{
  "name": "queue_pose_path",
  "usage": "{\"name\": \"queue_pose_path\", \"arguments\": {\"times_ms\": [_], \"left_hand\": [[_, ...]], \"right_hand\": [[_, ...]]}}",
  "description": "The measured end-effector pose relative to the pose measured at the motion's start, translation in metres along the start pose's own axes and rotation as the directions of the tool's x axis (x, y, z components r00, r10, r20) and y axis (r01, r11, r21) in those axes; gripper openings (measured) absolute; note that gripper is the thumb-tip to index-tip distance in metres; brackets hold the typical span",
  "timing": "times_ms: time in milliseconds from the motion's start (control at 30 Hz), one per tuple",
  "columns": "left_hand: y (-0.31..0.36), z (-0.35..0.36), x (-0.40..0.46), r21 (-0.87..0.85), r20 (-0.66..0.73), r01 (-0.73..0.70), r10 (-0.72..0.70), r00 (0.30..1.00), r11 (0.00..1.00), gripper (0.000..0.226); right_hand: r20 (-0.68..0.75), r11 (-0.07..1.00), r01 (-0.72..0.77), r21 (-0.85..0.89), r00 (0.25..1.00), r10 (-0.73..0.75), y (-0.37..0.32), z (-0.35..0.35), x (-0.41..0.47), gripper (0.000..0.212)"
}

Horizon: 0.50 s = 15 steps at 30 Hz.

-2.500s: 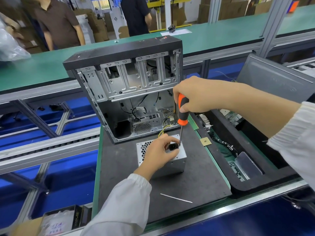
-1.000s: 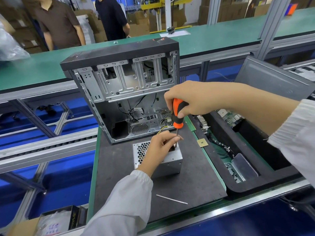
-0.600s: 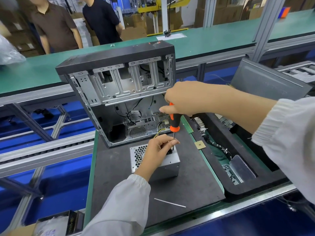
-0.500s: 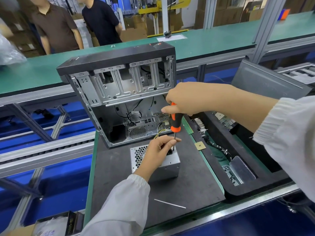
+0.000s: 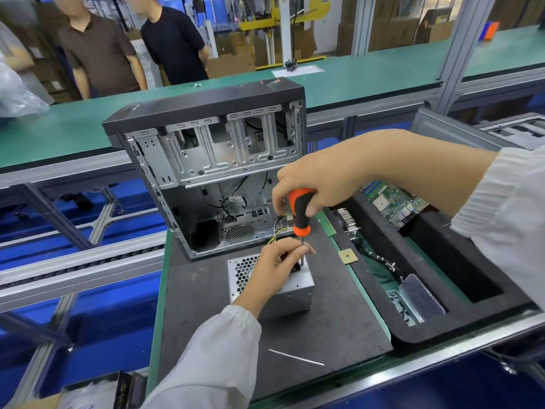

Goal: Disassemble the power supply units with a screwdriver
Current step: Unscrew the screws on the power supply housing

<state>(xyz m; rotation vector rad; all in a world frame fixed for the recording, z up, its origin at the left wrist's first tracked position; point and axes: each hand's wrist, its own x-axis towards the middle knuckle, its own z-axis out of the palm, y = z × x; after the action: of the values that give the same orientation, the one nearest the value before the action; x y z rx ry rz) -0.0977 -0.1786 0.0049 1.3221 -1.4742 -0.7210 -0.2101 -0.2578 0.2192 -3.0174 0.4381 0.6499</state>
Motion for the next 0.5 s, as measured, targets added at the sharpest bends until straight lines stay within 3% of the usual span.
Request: {"name": "queue_pose_path", "arguments": {"times_ms": [133,200,300,400,500], "left_hand": [[0.002,-0.001,0.002,0.027,0.013,-0.007,0.007,1.000,1.000,0.022],[0.004,-0.001,0.003,0.032,0.023,-0.009,0.008,1.000,0.999,0.022],[0.005,0.000,0.002,0.026,0.038,0.025,-0.026,0.999,0.999,0.020],[0.004,0.000,0.001,0.047,0.050,0.045,-0.047,0.998,0.998,0.023],[0.004,0.000,0.000,0.069,0.070,0.004,-0.009,0.998,0.998,0.023]], "right_hand": [[-0.090,0.949,-0.311,0.051,0.945,0.314,-0.009,0.004,0.001,0.080],[-0.118,0.928,-0.368,-0.054,0.926,0.360,-0.009,0.009,0.006,0.071],[-0.141,0.953,-0.271,-0.132,0.957,0.253,-0.002,0.012,0.008,0.049],[-0.074,0.994,-0.093,-0.053,0.993,0.089,0.001,0.008,0.000,0.013],[-0.015,0.998,-0.001,0.067,1.000,0.002,0.003,0.004,-0.005,0.027]]}}
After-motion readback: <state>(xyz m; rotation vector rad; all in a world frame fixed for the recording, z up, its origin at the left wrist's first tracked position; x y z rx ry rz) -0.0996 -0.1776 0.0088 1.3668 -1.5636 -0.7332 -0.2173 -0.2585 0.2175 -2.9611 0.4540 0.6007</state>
